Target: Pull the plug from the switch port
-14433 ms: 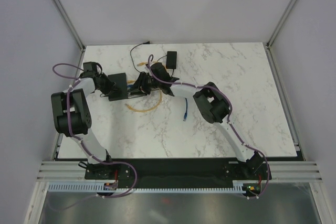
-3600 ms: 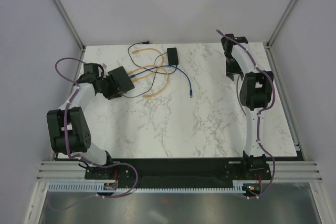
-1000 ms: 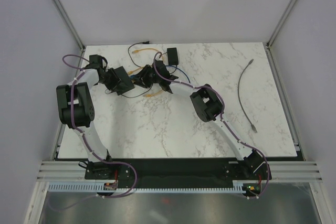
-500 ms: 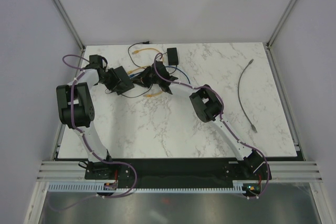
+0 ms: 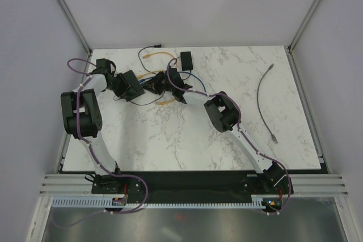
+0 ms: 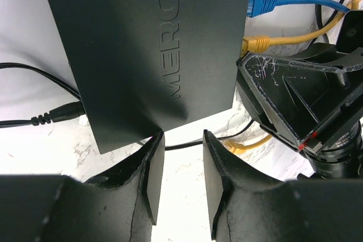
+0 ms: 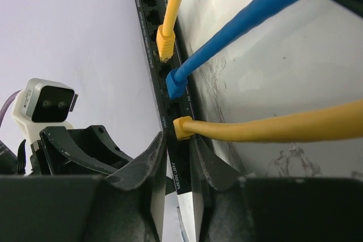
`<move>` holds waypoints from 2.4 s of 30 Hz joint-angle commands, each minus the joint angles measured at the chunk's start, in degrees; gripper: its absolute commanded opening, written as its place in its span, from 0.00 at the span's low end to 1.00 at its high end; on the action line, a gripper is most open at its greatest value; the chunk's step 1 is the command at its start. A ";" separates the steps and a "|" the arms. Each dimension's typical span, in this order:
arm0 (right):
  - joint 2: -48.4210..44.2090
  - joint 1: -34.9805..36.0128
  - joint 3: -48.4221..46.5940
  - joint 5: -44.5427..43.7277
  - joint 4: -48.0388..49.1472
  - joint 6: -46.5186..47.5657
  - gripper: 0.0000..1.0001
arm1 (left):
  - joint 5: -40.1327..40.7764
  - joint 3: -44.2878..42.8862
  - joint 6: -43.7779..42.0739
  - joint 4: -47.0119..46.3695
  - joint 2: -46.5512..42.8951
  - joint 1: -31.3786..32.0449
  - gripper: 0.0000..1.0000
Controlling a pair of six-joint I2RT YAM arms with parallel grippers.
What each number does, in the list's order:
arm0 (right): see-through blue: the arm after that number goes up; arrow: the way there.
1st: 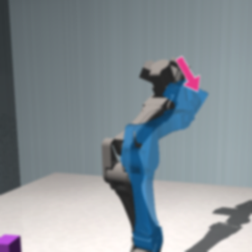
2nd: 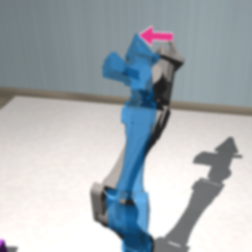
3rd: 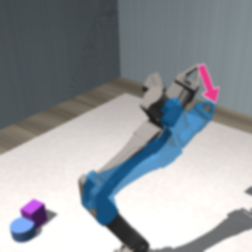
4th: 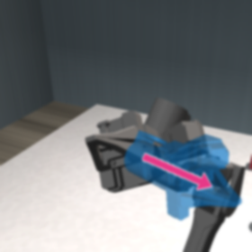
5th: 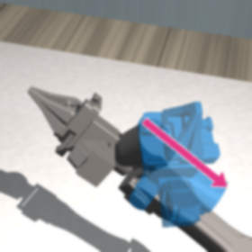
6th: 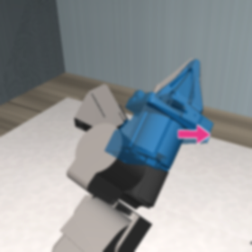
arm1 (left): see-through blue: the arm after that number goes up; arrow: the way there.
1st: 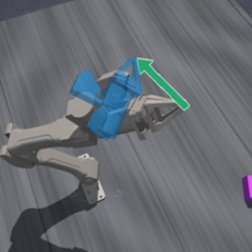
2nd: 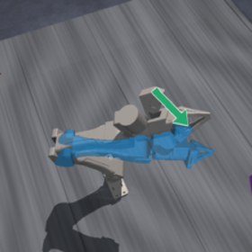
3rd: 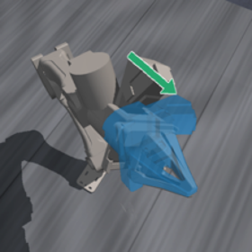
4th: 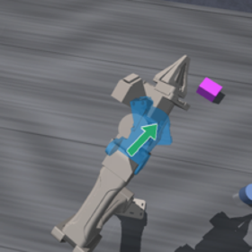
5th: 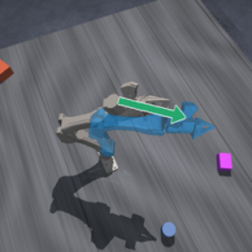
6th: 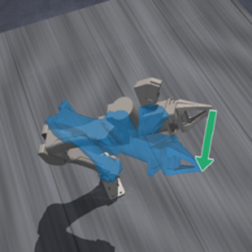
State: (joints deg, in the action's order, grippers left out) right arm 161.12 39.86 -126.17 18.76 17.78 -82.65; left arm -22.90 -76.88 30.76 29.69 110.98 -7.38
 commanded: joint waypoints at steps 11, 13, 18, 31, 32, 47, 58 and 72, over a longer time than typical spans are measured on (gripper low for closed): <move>1.83 -0.83 4.79 -4.26 -7.59 -11.91 0.36 | -0.40 -0.64 0.26 0.28 0.55 0.26 0.41; 1.83 -0.83 6.11 -4.53 -5.93 -14.53 0.34 | -0.40 -0.46 0.26 0.28 0.55 0.26 0.41; 2.53 -1.01 5.41 -4.88 -6.70 -16.05 0.18 | -0.40 -0.11 0.26 0.28 0.64 0.35 0.41; 4.21 -1.62 3.82 1.71 -9.70 -8.50 0.00 | -0.40 -0.64 0.26 0.28 -3.48 0.35 0.41; 3.33 -1.62 4.70 1.98 -9.35 -7.36 0.00 | -0.40 -0.99 0.35 0.28 -4.10 0.35 0.41; -0.37 -2.06 14.11 2.24 -0.29 -9.18 0.00 | 4.95 -5.12 15.28 -1.06 7.06 1.05 0.40; -1.42 -3.21 13.06 -6.98 -3.88 -20.09 0.00 | 11.47 -1.61 16.96 5.82 6.18 0.79 0.36; -5.47 -5.92 14.56 -8.74 -16.24 -12.48 0.00 | 11.47 -0.90 16.96 5.82 7.59 -0.18 0.36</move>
State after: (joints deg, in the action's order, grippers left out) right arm 152.53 38.89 -110.50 14.39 21.30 -90.48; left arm -18.48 -80.84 48.62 27.97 115.22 -6.70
